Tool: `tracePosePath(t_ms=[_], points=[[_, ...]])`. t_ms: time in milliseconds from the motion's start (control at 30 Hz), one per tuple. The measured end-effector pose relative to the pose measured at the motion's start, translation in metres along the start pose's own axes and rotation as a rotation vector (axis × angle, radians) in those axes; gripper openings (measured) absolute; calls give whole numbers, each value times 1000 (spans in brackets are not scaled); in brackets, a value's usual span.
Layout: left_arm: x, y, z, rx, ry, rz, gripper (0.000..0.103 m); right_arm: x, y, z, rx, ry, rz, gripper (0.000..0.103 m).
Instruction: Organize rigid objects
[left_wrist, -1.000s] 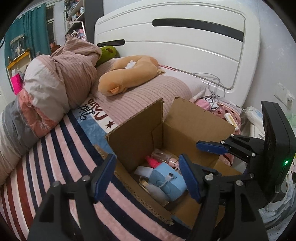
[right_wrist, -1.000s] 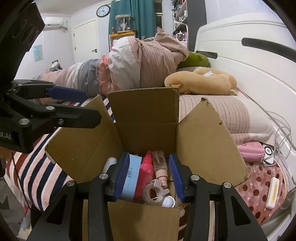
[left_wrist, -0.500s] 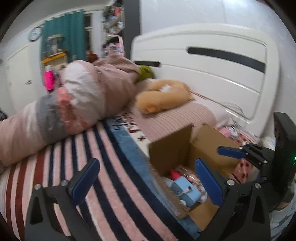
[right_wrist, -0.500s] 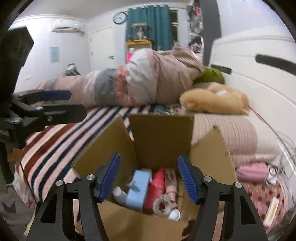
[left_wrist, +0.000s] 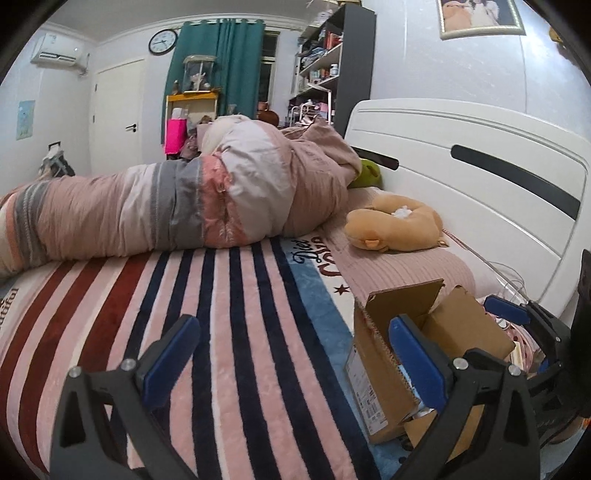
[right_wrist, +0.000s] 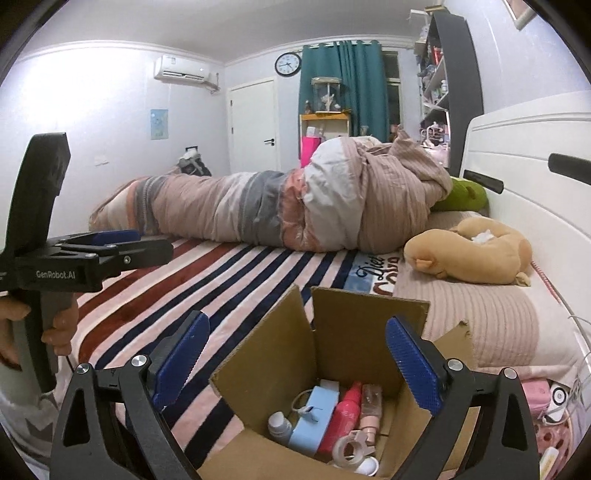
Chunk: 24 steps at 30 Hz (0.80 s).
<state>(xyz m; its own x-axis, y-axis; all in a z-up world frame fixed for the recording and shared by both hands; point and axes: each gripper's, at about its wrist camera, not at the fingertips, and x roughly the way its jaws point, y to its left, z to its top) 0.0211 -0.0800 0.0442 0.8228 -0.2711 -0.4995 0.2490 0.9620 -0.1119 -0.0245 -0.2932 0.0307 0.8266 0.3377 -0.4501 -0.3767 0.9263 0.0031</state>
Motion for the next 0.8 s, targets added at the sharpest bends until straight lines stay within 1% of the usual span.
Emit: tracePosePath(t_ms=[300,800], points=[[-3,0,-3,0,3,35,102,-1,0,0,15,-5,10,96],[-6,5,-6,1,8,53,102,-2,-7,1,32,-11,18,96]])
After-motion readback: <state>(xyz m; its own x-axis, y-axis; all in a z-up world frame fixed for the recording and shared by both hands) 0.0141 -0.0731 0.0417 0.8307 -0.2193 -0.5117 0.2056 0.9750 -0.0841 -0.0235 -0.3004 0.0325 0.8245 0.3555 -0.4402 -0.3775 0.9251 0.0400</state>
